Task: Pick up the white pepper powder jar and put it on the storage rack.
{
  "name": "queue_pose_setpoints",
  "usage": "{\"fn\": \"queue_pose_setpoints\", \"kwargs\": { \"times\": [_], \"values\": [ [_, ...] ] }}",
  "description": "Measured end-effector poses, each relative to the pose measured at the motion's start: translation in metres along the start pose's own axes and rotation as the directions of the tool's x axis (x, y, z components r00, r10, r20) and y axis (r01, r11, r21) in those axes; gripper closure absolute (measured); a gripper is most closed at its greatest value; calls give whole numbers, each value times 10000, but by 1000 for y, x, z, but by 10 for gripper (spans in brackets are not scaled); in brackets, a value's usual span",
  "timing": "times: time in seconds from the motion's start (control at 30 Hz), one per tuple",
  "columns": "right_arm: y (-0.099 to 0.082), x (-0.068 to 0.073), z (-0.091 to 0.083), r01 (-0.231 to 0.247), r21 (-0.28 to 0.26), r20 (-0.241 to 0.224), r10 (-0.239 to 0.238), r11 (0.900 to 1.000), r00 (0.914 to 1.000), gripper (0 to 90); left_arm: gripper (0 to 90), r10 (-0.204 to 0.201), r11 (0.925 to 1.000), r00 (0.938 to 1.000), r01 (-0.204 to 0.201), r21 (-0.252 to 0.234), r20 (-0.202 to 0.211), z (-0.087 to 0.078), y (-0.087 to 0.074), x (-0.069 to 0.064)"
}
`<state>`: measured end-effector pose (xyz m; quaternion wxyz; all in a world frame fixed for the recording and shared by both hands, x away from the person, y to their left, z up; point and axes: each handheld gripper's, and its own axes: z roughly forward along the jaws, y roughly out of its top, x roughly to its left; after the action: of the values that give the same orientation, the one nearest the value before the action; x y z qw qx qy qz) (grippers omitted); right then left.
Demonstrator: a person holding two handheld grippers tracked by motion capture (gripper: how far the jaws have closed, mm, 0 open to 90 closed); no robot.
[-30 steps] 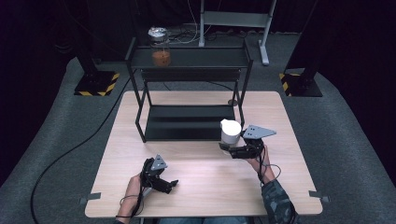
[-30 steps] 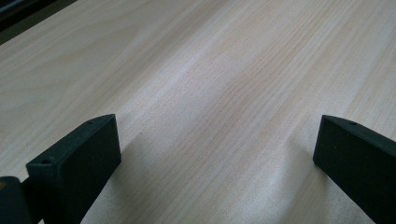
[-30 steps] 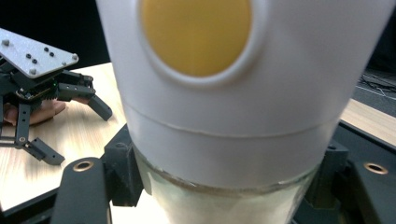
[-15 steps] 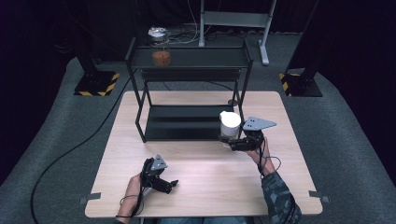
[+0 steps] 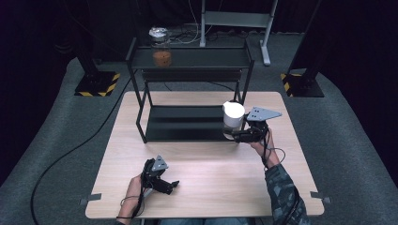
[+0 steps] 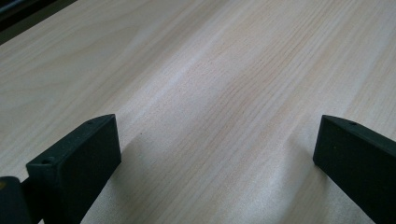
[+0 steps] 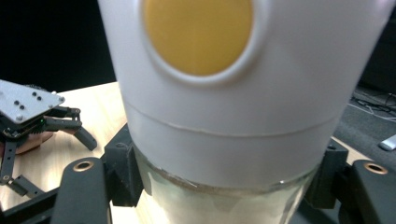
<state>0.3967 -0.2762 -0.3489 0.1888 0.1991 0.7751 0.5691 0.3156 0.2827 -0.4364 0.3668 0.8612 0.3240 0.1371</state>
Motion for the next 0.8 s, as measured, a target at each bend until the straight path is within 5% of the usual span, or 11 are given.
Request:
{"fn": "queue_pose_setpoints", "kwargs": {
  "times": [0.8],
  "values": [
    [42,-14,-6,409,-242,88,-407,9989,9991,295,2,-17,10000,10000,17,0,-14,0,0,0]
  ]
}}
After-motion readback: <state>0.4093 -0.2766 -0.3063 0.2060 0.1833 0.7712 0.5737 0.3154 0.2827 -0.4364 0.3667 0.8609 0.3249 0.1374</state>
